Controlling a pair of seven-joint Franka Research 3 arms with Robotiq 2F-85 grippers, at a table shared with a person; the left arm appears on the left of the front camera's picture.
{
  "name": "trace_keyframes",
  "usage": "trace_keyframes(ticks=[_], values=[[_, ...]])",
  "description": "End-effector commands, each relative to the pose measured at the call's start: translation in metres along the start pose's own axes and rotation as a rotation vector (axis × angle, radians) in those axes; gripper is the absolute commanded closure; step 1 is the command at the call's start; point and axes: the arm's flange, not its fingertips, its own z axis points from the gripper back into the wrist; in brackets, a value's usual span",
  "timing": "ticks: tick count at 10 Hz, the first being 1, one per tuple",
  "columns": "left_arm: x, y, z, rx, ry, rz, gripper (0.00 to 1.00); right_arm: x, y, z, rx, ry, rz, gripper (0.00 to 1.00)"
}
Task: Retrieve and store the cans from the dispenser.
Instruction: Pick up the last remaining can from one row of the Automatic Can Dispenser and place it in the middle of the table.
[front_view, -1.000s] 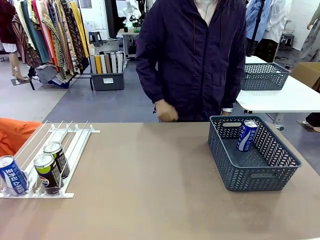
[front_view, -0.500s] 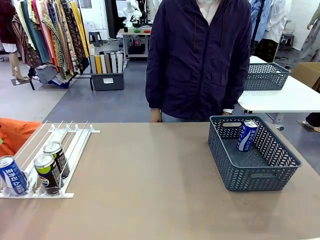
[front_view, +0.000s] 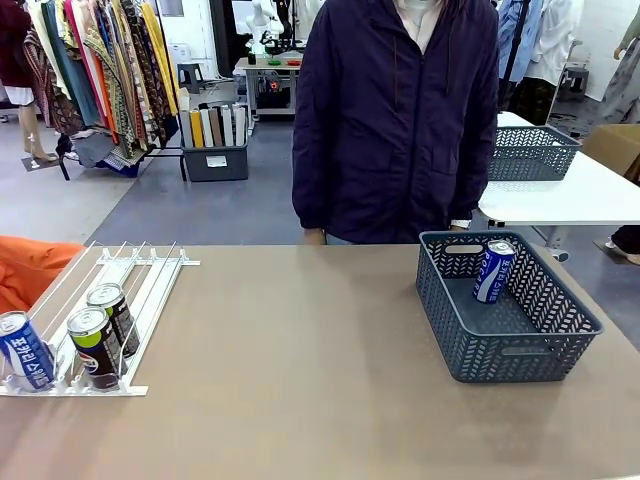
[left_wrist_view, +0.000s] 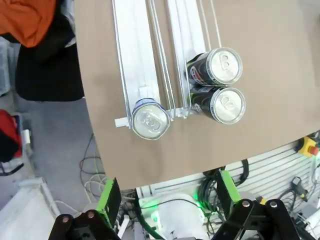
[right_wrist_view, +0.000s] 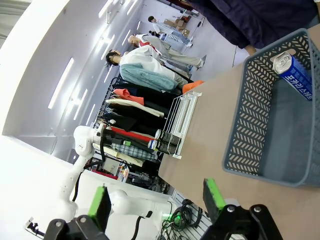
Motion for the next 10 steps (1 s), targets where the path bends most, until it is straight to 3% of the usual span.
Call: trace_keyframes(ticks=[1,4,6,8,10], values=[[0.008,-0.004,-0.03,0.065,-0.015,0.065,0.0,0.004,0.004,-0.002,0.023,-0.022,0.007,0.0],[-0.003,-0.008,-0.082,0.094,-0.043,0.16,0.0,0.004,0.004,-0.002,0.023,-0.022,0.007,0.0],[-0.007,-0.011,-0.115,0.066,-0.001,0.162,0.0,0.004,0.004,-0.002,0.023,-0.022,0.007,0.0],[-0.002,-0.012,-0.143,0.157,0.006,0.189,0.0,0.004,0.004,-0.002,0.023,-0.022,0.007,0.0],[-0.001,-0.011,-0.154,0.139,0.061,0.181,0.0,0.004,0.004,-0.002,0.023,-0.022,0.007,0.0]])
